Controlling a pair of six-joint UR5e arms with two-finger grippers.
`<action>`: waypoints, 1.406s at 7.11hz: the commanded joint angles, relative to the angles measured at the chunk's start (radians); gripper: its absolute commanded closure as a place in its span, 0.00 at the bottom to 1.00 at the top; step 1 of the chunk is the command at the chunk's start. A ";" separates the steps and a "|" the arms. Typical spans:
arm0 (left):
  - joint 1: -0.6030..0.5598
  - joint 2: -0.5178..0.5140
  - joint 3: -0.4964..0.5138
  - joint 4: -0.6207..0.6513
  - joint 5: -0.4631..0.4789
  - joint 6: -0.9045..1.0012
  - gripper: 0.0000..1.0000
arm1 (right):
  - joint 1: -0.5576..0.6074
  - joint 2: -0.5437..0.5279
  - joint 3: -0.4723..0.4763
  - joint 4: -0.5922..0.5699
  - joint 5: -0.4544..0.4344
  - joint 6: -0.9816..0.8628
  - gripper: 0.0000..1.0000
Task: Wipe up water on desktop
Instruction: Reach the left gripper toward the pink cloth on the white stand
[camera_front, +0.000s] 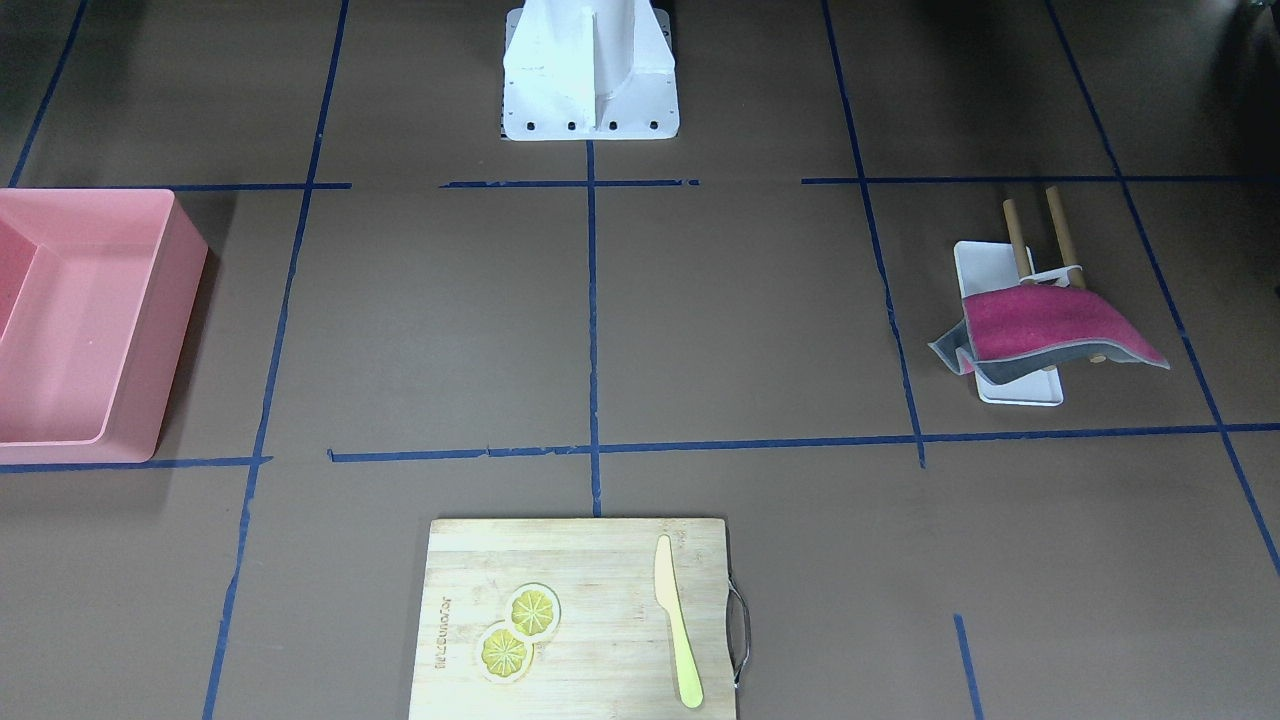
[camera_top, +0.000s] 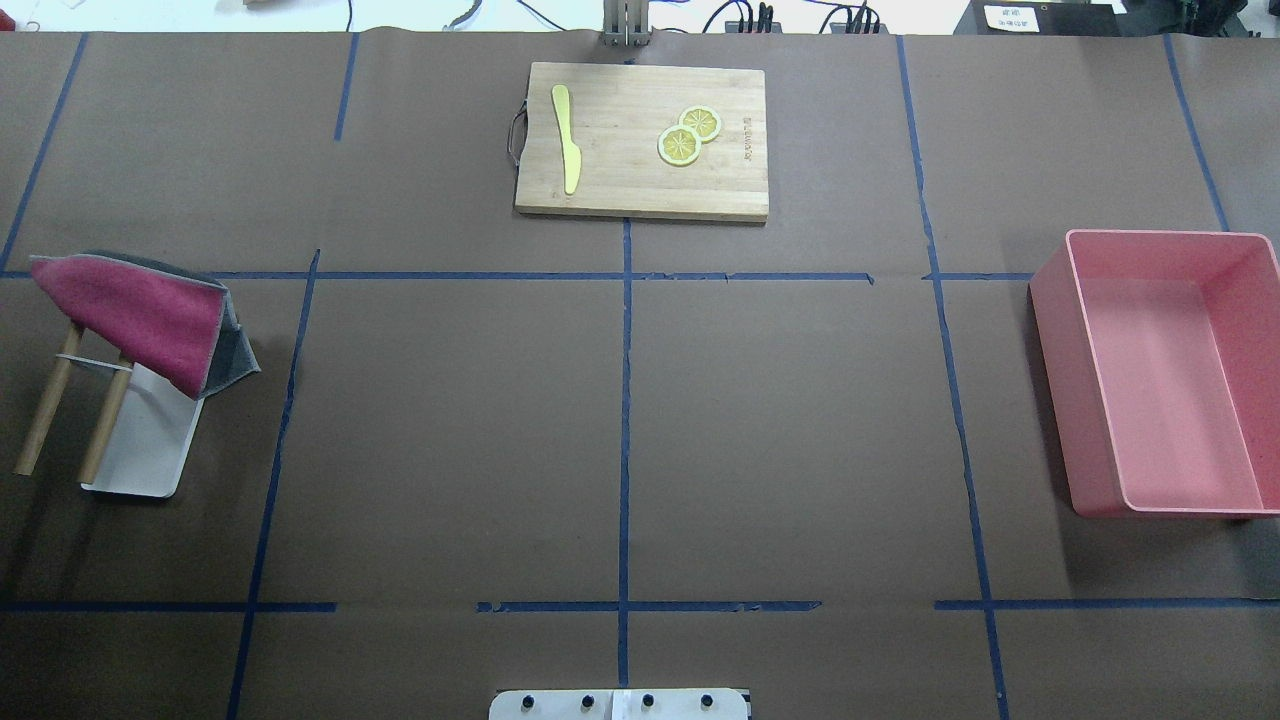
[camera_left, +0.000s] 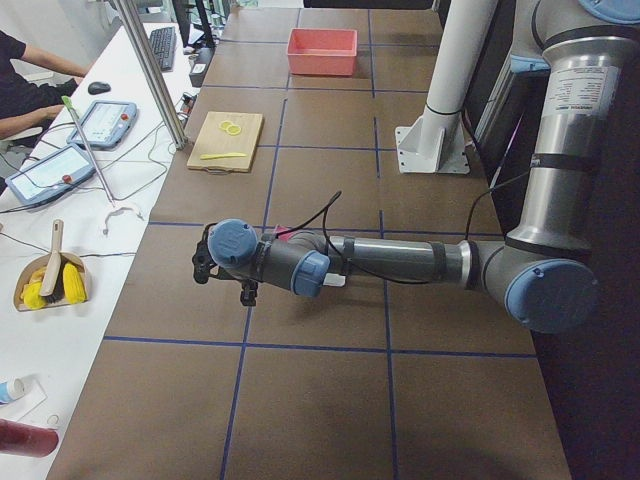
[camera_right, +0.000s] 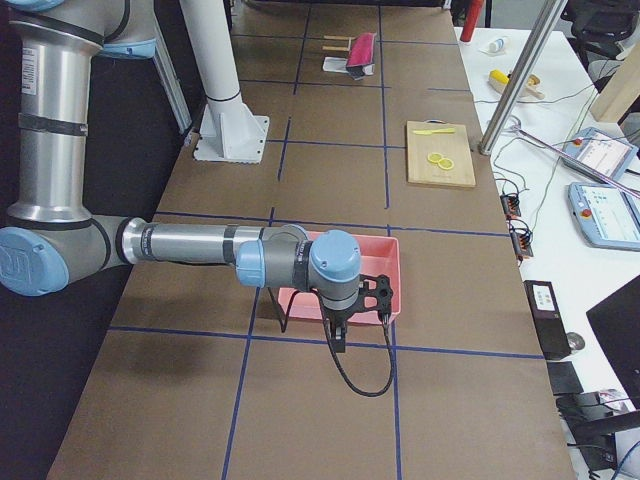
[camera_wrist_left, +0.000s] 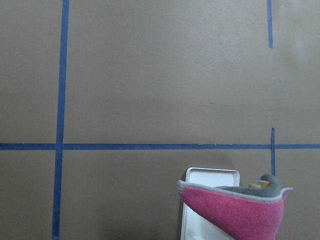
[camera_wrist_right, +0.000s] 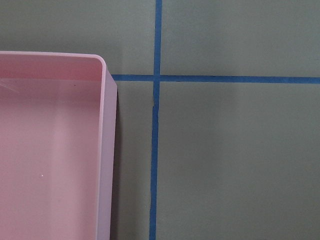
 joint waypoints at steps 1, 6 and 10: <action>0.061 0.000 0.080 -0.220 -0.003 -0.219 0.00 | 0.000 0.001 0.018 0.000 0.003 0.002 0.00; 0.120 -0.001 0.111 -0.383 0.000 -0.549 0.00 | 0.000 -0.001 0.067 -0.002 -0.002 0.002 0.00; 0.155 -0.007 0.107 -0.569 0.009 -0.821 0.00 | 0.000 0.014 0.067 -0.003 -0.007 0.002 0.00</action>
